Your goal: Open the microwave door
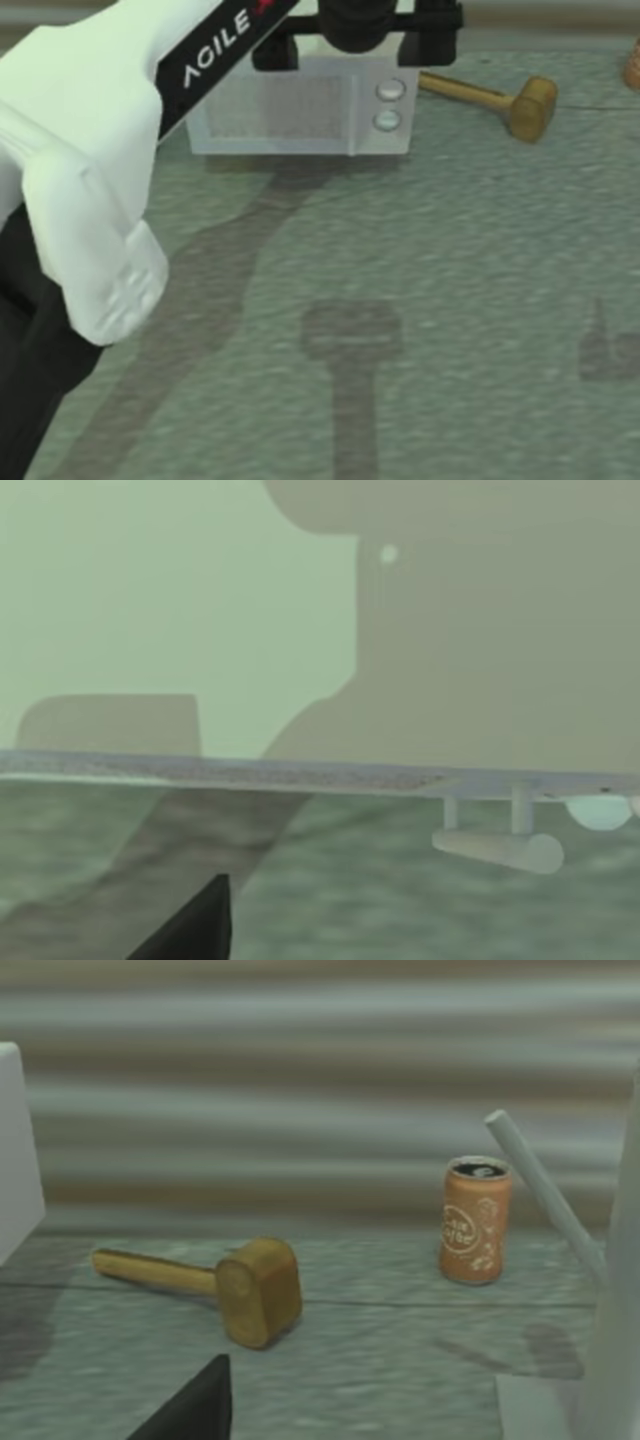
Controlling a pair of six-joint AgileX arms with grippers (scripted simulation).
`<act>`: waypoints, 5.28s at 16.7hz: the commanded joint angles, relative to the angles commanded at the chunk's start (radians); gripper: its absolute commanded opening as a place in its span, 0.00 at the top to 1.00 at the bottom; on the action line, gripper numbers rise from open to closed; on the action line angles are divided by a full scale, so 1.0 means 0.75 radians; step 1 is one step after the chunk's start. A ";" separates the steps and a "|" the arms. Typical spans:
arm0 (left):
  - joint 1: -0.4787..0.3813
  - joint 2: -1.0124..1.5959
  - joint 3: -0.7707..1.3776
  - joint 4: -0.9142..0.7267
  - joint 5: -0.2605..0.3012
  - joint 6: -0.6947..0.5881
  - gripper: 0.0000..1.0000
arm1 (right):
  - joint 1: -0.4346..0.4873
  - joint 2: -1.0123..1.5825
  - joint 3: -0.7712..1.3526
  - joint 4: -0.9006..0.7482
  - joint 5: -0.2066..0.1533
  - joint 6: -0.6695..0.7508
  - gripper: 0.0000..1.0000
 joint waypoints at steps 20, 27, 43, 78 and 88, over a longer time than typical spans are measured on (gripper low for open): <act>0.047 0.076 -0.137 0.227 0.021 0.045 0.75 | 0.000 0.000 0.000 0.000 0.000 0.000 0.00; 0.047 0.076 -0.137 0.227 0.021 0.045 1.00 | 0.000 0.000 0.000 0.000 0.000 0.000 0.00; 0.005 -0.135 -0.518 0.384 0.000 0.004 1.00 | 0.000 0.000 0.000 0.000 0.000 0.000 0.00; 0.009 -0.280 -0.769 0.524 0.049 0.117 1.00 | 0.000 0.000 0.000 0.000 0.000 0.000 0.00; 0.009 -0.280 -0.769 0.524 0.049 0.117 1.00 | 0.000 0.000 0.000 0.000 0.000 0.000 0.00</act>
